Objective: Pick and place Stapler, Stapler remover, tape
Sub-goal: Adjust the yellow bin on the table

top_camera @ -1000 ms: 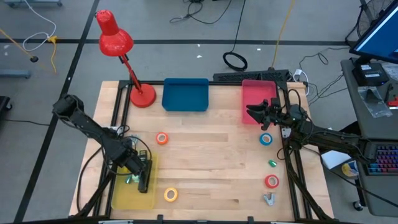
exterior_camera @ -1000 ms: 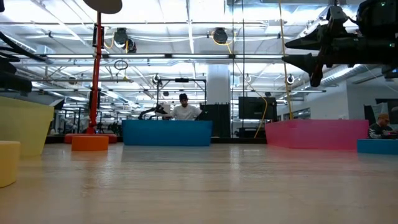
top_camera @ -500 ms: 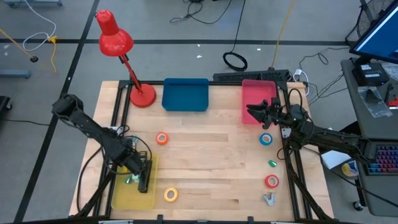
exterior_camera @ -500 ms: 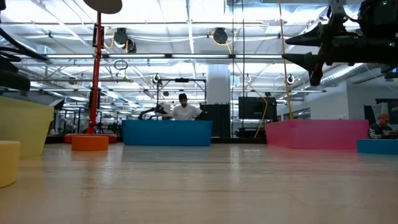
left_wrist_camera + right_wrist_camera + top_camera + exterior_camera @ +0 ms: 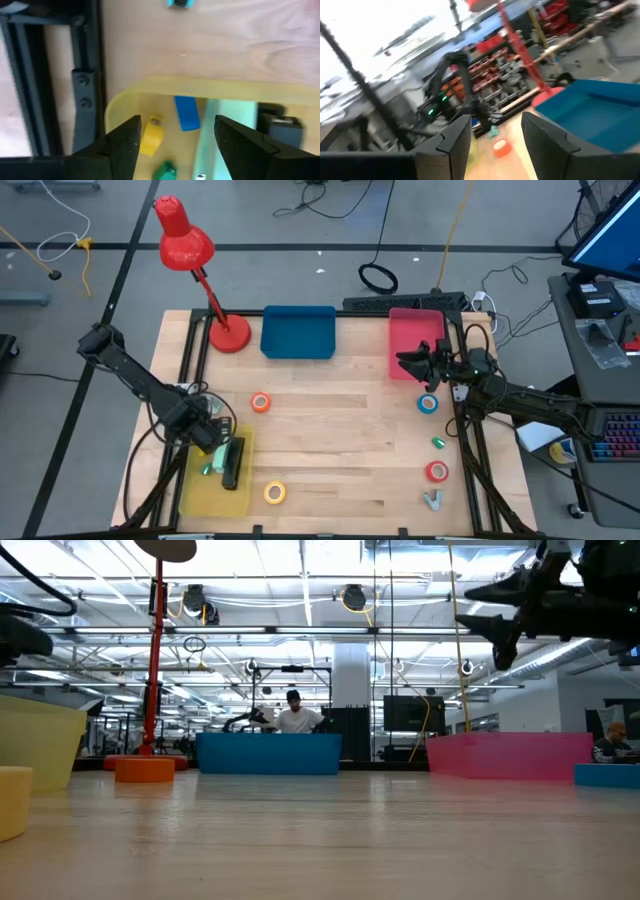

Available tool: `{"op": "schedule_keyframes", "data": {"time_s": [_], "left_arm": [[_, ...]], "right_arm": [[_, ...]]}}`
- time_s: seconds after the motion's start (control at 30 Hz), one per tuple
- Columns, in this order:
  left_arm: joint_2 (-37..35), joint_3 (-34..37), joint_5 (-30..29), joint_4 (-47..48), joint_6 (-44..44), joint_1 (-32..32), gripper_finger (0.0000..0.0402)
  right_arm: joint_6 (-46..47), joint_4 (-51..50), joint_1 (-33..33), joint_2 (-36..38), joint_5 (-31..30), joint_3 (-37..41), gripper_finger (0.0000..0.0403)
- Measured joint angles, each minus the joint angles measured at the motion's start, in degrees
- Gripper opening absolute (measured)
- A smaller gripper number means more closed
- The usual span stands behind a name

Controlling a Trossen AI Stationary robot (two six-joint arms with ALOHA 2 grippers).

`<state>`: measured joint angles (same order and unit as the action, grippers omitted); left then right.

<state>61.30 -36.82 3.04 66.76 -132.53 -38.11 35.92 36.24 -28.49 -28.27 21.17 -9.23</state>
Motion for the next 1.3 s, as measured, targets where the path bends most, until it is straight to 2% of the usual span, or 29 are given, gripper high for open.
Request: {"op": "schedule_keyframes", "data": {"time_s": [0.1,0.17,0.27,0.4,0.53,0.67,0.77,0.9,1.13,1.3], "left_arm": [[-1.71,-0.02,-3.55,-0.03,0.24,0.0,0.024],[-2.68,-0.02,-5.83,-0.02,0.35,0.0,0.0235],[-3.74,-0.02,-8.81,-0.17,0.87,0.0,0.0228],[-4.48,-0.02,-11.31,-0.35,1.09,-0.01,0.0225],[-4.46,-0.02,-13.5,-0.46,1.53,-0.02,0.0227],[-4.46,-0.02,-17.04,-0.95,1.98,-0.02,0.0227],[-4.46,-0.02,-18.78,-0.99,1.95,-0.02,0.0227],[-4.45,-0.03,-18.15,-1.0,1.93,-0.02,0.0228],[-4.19,-0.04,-8.17,-1.94,0.85,0.0,0.0227],[-3.77,-0.04,-4.6,-2.32,-0.6,0.0,0.0227]], "right_arm": [[-2.06,-3.81,0.12,-0.02,3.17,-2.76,0.0162],[-4.6,-11.5,0.63,-0.02,4.95,-6.13,0.0156],[-10.53,-29.48,2.2,-0.09,6.11,-13.62,0.0144],[-16.95,-58.29,5.03,-1.74,5.49,-25.65,0.0131],[-14.67,-82.98,8.21,-5.08,0.63,-35.64,0.0117],[-5.79,-98.73,11.51,-8.58,0.07,-40.25,0.0099],[1.02,-105.94,14.53,-10.66,1.66,-40.33,0.0086],[4.59,-111.15,18.3,-13.16,1.94,-40.31,0.0069],[5.26,-110.25,22.1,-14.84,-0.41,-40.3,0.0043],[4.81,-109.67,22.62,-14.82,-1.92,-40.29,0.0027]]}}
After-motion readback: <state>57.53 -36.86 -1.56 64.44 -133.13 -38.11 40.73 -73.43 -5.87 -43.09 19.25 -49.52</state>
